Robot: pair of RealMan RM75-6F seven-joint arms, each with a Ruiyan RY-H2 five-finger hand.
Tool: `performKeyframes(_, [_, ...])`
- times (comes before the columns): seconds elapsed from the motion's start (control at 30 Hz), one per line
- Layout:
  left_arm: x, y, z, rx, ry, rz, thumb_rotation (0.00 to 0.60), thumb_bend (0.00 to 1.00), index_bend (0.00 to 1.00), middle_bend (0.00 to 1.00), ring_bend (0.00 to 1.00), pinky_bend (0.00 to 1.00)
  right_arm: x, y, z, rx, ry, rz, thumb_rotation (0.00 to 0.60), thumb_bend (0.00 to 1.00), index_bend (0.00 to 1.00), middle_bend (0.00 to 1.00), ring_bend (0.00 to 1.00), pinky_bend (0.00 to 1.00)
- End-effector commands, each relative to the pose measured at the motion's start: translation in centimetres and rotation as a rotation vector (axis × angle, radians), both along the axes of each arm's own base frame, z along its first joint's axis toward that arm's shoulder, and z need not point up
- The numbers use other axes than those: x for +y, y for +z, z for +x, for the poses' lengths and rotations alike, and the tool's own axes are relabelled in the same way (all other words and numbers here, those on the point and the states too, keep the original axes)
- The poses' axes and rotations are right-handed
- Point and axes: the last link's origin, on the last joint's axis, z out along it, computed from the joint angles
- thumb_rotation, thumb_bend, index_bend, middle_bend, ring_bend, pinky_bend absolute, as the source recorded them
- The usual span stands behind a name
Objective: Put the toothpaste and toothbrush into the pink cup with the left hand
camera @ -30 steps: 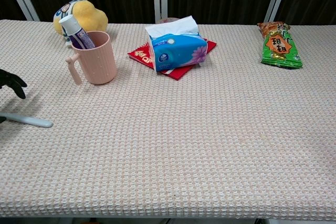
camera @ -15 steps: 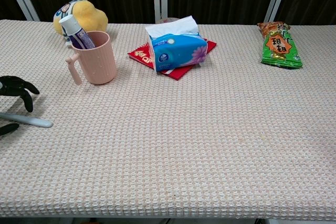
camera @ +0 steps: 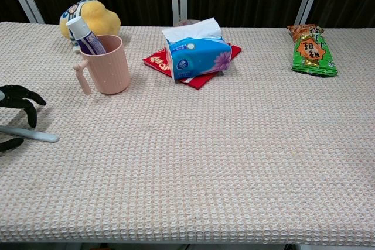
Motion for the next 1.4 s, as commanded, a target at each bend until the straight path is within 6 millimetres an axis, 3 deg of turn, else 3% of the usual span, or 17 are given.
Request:
performKeyframes(0.03, [0.0,0.0,0.0,-0.003,-0.002,0.001,0.6,0.3,0.46,0.19,0.11,0.24,0.0,-0.1,0.0,0.001,0.0,0.002,0.6,0.46,0.0,0.0,0.0,0.0])
performKeyframes(0.87, [0.2,0.5,0.0,-0.054,0.012,0.037,0.6,0.33,0.57,0.24,0.11,0.24,0.0,-0.3,0.0,0.003,-0.002,0.01,0.6,0.46,0.0,0.0,0.0,0.0])
performKeyframes(1.07, [1.0,2.6,0.2,-0.188,0.037,0.127,0.6,0.33,0.58,0.29,0.12,0.25,0.0,-0.3,0.0,-0.001,-0.001,0.005,0.6,0.46,0.0,0.0,0.0,0.0])
performKeyframes(1.4, [2.3,6.2,-1.2,-0.57,0.18,0.24,0.6,0.33,0.58,0.4,0.14,0.26,-0.1,-0.3,-0.1,-0.003,-0.001,0.006,0.6,0.46,0.0,0.0,0.0,0.0])
